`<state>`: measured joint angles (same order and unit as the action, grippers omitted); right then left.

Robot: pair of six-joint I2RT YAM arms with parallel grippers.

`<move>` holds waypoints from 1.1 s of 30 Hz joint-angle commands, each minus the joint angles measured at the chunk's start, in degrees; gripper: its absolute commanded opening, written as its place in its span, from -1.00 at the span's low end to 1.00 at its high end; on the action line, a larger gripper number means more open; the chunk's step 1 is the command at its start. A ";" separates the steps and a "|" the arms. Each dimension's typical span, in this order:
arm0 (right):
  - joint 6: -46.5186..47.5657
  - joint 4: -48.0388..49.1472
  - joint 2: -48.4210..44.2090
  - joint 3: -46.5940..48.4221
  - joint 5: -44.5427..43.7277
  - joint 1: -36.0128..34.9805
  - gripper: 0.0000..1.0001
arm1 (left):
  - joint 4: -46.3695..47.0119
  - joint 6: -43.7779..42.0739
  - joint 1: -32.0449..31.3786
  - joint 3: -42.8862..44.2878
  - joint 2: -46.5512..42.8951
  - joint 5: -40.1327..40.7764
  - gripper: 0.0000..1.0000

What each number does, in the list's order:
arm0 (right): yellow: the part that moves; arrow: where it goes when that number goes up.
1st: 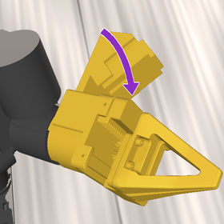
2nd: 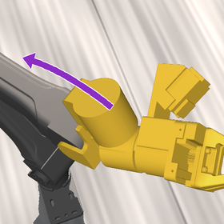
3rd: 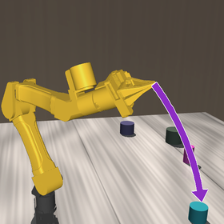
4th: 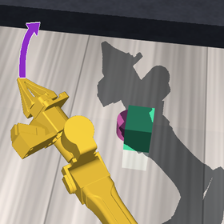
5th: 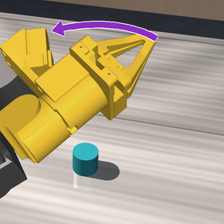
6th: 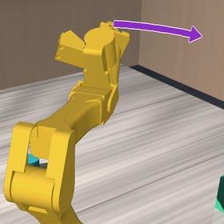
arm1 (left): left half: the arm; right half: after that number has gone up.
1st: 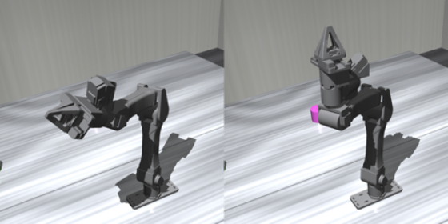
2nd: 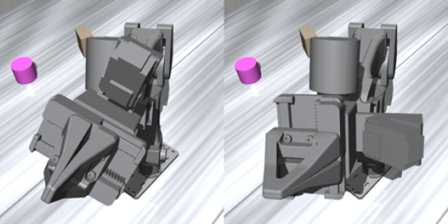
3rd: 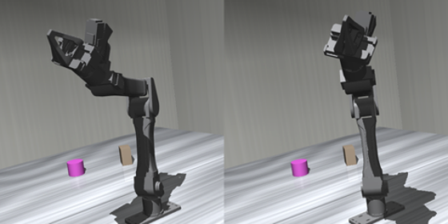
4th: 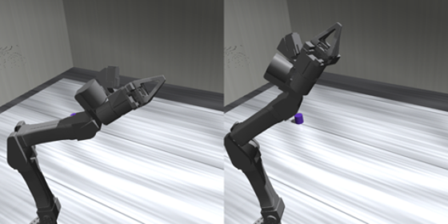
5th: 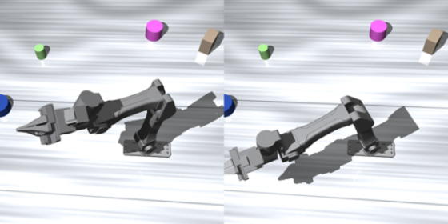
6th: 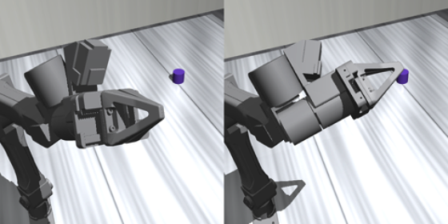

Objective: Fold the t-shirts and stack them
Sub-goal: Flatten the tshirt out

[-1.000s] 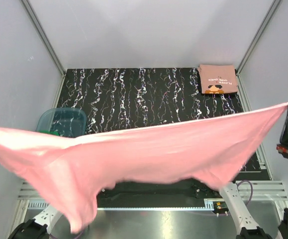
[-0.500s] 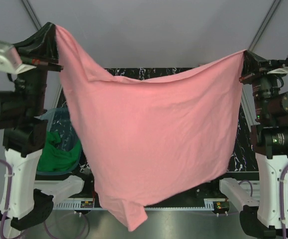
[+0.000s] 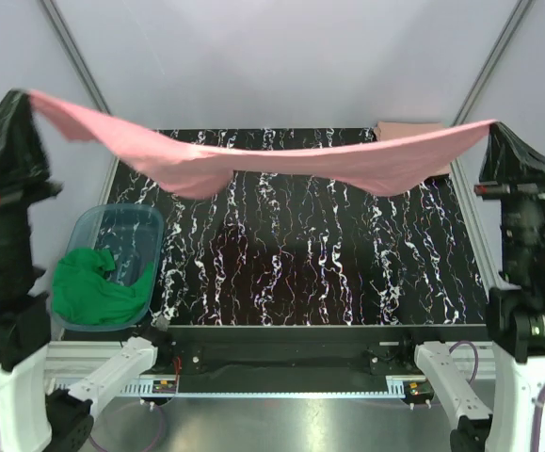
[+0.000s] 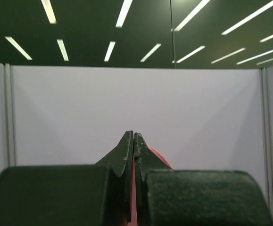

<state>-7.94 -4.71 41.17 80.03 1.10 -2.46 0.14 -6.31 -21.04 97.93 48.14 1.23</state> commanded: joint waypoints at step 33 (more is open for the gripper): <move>-7.00 30.35 14.62 -38.98 -21.75 0.17 -1.00 | 25.23 3.58 0.82 -30.16 22.67 2.54 -1.00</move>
<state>-13.96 11.44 52.73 42.26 -13.47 -2.46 16.21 -2.76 -20.91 70.76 64.25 0.84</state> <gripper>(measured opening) 0.010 0.008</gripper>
